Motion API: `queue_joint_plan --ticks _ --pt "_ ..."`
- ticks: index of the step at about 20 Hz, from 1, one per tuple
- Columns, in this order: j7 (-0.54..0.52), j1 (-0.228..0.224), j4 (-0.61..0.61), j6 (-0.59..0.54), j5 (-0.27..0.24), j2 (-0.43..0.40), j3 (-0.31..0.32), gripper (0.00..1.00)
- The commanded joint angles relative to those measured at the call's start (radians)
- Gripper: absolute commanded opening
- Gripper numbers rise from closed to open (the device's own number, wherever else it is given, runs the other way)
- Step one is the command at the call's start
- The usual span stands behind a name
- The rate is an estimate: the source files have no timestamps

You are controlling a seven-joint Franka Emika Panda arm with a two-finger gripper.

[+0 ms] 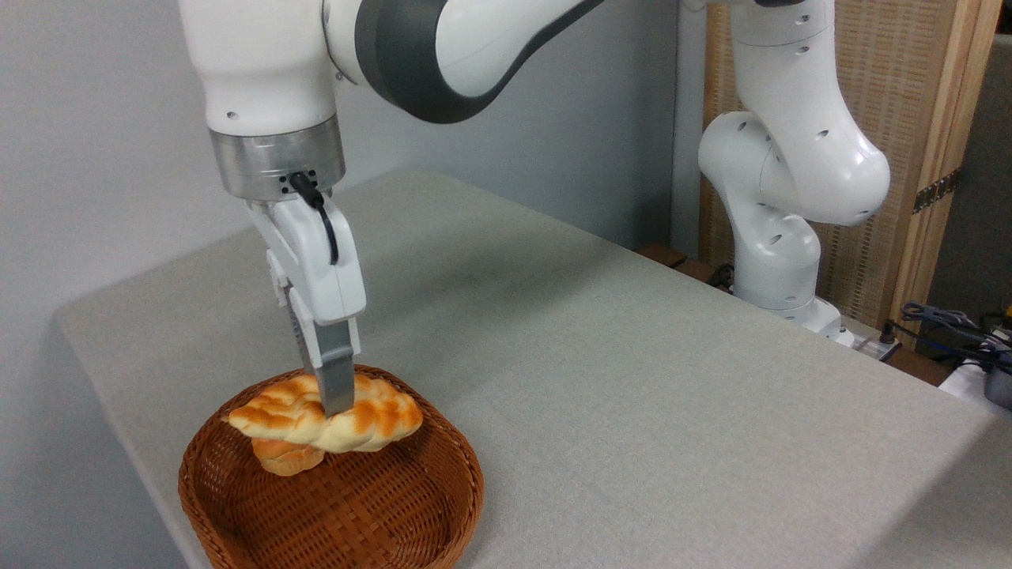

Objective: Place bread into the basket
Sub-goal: 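Lift the braided roll and carry it over the wicker basket, lowering it, then open the gripper to release the roll and raise the gripper away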

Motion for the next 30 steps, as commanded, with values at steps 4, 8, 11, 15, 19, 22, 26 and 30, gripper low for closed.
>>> queue_joint_plan --ticks 4,8,11,15,19,22,26,30 --pt "-0.005 -0.003 0.016 0.019 -0.01 0.011 0.004 1.0" --pt "-0.007 -0.003 0.016 0.019 -0.012 0.011 0.006 1.0" --pt "-0.011 0.0 0.018 0.014 -0.015 -0.001 0.01 1.0" --pt "-0.021 0.022 0.009 -0.07 -0.021 -0.096 0.013 1.0" --pt "-0.08 0.068 -0.082 -0.185 -0.025 -0.233 -0.01 1.0" --pt "-0.134 0.069 -0.155 -0.162 -0.021 -0.271 -0.057 1.0" --pt "-0.136 0.069 -0.235 -0.107 -0.022 -0.307 -0.074 1.0" --pt "-0.136 0.071 -0.223 -0.114 -0.015 -0.291 -0.065 1.0"
